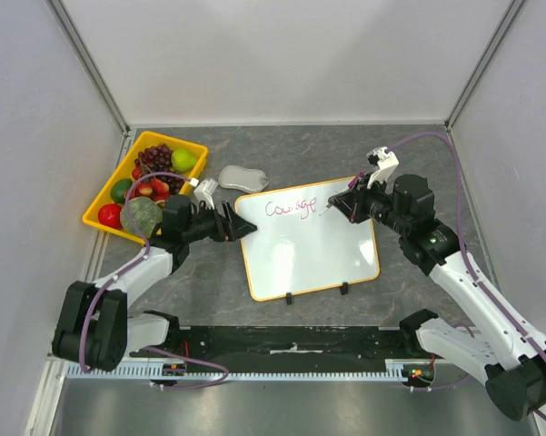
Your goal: Write a sentence on the whiteboard
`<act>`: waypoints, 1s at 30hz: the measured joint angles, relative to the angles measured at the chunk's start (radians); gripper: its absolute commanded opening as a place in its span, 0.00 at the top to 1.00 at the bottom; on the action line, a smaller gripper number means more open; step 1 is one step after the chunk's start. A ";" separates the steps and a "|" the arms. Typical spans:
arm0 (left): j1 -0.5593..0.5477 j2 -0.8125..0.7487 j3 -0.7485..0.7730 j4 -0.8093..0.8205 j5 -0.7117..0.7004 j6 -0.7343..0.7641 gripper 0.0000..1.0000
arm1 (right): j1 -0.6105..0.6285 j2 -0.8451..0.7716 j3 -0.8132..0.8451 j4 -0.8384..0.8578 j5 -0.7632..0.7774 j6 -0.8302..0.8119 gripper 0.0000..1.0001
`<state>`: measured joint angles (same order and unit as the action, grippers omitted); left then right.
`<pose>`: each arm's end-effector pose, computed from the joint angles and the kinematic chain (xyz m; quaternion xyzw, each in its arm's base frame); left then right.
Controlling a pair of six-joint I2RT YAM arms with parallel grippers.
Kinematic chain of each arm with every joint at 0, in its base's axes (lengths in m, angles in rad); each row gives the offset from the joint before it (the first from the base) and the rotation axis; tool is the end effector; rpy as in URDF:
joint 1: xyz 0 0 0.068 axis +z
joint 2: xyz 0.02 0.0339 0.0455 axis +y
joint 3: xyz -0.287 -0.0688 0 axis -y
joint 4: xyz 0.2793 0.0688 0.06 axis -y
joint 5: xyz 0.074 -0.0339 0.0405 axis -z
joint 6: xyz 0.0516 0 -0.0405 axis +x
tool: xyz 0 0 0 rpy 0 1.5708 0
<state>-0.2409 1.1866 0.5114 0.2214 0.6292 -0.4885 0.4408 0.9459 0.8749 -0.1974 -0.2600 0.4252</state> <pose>0.2569 -0.0944 0.2011 0.0631 0.8205 -0.4249 0.3772 0.2244 0.1205 0.3535 -0.0847 0.7880 0.3458 0.5023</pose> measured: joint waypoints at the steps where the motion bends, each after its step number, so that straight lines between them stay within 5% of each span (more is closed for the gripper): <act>1: 0.000 0.021 -0.009 0.041 0.018 -0.004 0.19 | 0.000 0.000 -0.002 -0.002 0.000 0.000 1.00; 18: 0.004 0.248 -0.091 0.501 0.250 -0.053 0.59 | -0.006 0.005 -0.002 -0.004 0.014 -0.009 1.00; 30: 0.006 0.273 -0.111 0.633 0.377 -0.151 0.96 | -0.006 -0.002 -0.028 0.002 0.053 -0.029 1.00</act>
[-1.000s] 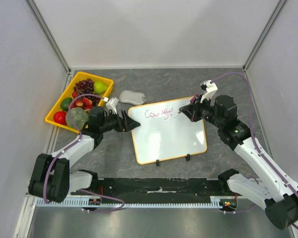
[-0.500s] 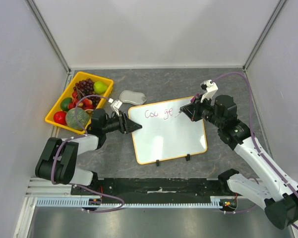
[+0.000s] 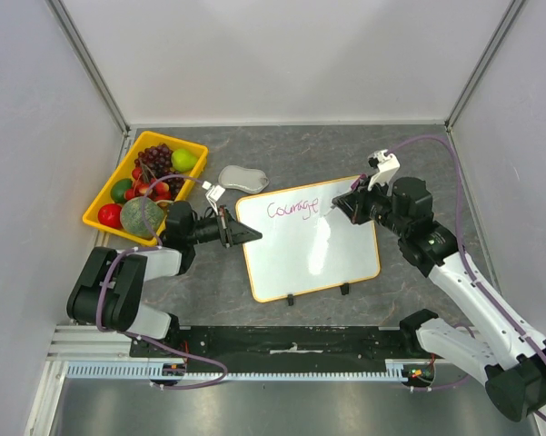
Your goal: Write a sentence on the whiteboard
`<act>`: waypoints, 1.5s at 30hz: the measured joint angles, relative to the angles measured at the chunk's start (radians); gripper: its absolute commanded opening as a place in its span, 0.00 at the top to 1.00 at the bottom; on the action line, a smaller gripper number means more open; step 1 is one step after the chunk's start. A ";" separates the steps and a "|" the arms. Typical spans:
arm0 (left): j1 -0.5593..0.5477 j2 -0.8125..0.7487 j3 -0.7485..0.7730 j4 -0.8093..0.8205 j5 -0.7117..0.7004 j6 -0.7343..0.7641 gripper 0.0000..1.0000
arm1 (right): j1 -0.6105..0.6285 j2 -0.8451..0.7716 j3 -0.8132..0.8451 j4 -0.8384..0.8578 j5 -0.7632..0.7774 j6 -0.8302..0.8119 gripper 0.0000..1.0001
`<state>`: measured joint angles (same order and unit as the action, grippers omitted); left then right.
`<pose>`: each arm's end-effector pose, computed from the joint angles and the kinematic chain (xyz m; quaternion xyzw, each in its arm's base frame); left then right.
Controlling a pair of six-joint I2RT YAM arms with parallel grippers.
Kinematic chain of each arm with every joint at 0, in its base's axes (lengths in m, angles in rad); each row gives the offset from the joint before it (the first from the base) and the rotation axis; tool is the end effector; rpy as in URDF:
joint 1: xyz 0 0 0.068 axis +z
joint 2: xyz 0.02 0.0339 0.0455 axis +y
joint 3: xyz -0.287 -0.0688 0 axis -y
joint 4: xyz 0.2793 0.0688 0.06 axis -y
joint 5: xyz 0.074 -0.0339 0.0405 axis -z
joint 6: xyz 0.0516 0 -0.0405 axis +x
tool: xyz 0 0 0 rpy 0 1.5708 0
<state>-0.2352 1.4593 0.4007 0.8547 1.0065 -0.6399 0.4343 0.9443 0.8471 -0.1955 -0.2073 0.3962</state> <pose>0.2590 -0.1069 0.1641 0.1618 0.7266 -0.5731 0.3426 0.2266 0.1168 0.3427 -0.0769 0.7970 0.3153 0.5093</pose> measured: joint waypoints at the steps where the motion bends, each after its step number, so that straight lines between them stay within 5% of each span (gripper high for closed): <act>1: 0.000 -0.002 -0.001 0.010 0.013 -0.012 0.98 | 0.000 -0.002 -0.005 0.000 0.004 -0.001 1.00; 27: 0.000 -0.014 -0.010 0.007 0.025 -0.026 0.98 | 0.000 -0.082 -0.134 0.153 0.107 -0.019 1.00; 45: 0.000 -0.013 -0.010 0.009 0.026 -0.026 0.98 | -0.001 0.066 -0.134 0.378 0.180 0.024 1.00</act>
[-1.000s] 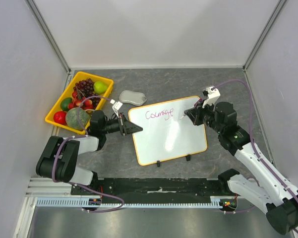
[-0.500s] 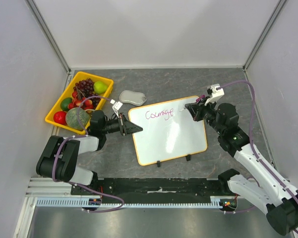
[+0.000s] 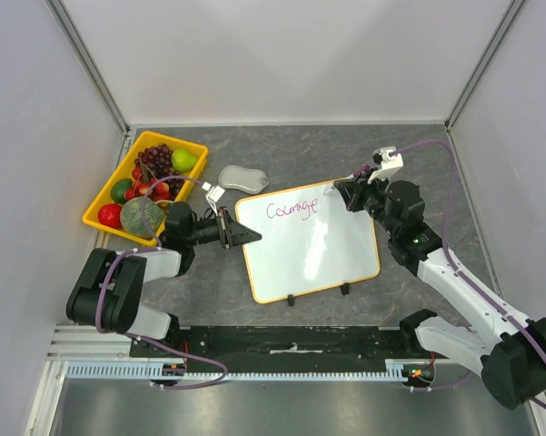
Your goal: Write a sentence on the whiteboard
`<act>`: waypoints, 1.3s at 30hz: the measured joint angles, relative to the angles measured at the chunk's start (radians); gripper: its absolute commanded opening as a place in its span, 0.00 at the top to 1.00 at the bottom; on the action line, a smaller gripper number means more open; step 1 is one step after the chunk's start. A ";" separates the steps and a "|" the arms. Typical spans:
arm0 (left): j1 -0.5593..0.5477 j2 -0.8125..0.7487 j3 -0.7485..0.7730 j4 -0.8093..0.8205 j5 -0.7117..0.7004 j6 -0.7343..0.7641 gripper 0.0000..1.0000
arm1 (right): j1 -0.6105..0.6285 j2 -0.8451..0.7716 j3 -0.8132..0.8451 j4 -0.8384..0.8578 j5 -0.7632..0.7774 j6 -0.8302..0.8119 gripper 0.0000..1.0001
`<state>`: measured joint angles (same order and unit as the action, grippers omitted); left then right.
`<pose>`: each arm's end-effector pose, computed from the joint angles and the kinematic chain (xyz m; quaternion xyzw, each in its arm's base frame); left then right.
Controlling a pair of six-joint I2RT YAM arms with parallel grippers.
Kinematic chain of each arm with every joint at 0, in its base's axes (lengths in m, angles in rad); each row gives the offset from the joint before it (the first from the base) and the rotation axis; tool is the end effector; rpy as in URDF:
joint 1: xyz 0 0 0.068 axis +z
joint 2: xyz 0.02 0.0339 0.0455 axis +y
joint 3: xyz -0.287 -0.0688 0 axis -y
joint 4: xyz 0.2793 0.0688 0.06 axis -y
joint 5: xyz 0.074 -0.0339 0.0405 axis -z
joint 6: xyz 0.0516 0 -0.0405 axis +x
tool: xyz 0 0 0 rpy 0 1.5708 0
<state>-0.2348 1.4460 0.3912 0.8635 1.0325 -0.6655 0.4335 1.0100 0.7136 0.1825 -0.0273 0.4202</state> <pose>0.2551 -0.1066 0.1658 0.1635 0.7225 -0.5836 0.3326 0.2506 0.1175 0.3181 -0.0140 0.7461 0.2849 0.6017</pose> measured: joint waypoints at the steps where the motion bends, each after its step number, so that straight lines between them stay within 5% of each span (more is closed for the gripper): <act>1: 0.000 0.000 0.000 0.000 0.000 0.000 0.98 | 0.000 0.007 0.000 0.004 0.000 0.001 1.00; 39: 0.001 0.005 0.000 -0.002 0.000 -0.004 0.98 | 0.000 0.023 -0.043 0.040 0.036 0.018 1.00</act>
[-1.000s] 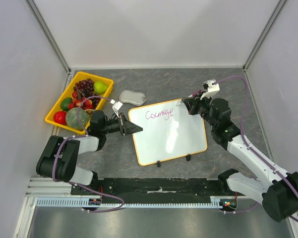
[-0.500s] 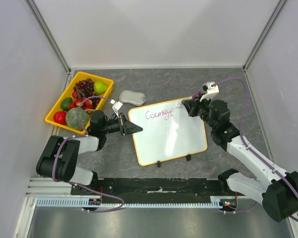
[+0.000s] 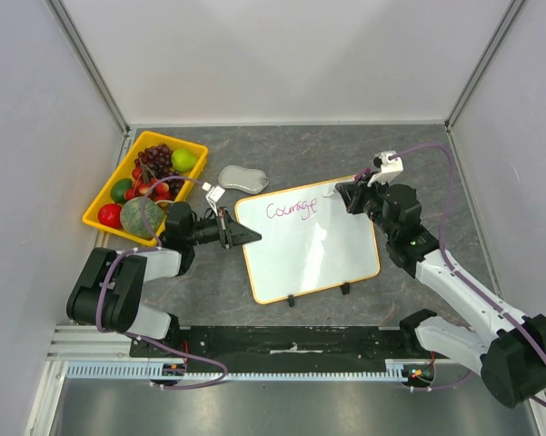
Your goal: Write a sentence on the whiteboard
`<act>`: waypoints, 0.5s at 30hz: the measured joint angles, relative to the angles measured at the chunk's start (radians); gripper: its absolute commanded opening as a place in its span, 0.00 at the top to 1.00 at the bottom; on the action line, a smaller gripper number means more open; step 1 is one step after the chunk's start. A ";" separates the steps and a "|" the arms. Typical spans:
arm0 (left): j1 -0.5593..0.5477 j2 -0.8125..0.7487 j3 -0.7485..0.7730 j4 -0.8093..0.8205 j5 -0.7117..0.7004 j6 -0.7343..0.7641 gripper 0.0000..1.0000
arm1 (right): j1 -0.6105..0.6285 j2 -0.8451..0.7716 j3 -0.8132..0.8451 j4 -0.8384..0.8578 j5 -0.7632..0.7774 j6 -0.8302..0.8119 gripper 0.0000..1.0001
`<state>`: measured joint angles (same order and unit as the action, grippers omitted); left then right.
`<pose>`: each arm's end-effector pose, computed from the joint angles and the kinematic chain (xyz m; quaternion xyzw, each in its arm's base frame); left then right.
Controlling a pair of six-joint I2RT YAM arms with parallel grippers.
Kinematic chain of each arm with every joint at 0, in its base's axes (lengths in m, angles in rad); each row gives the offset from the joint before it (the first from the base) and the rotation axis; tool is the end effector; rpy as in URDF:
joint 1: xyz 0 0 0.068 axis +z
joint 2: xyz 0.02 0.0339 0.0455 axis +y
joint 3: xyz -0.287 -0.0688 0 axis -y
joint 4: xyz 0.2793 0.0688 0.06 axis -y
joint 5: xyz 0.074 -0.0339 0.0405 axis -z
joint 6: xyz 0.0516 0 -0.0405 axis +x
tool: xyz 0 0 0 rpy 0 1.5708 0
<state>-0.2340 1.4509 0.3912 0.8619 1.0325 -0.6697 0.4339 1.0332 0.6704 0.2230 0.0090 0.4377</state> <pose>0.2554 -0.1064 0.1644 0.1601 0.7244 -0.5842 0.3292 0.2541 0.1172 0.2995 0.0044 0.7548 0.2738 0.5961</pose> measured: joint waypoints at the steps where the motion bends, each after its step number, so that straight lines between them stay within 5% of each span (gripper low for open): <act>1: 0.000 0.001 0.000 0.000 0.000 0.000 0.98 | 0.000 -0.002 -0.001 -0.002 0.009 0.000 1.00; 15: 0.002 0.006 0.000 0.007 0.005 -0.002 0.98 | 0.000 -0.037 -0.002 -0.028 0.068 0.012 1.00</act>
<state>-0.2325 1.4570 0.3912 0.8692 1.0374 -0.6720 0.4343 0.9958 0.6682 0.1947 0.0765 0.4496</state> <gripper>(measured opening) 0.120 0.074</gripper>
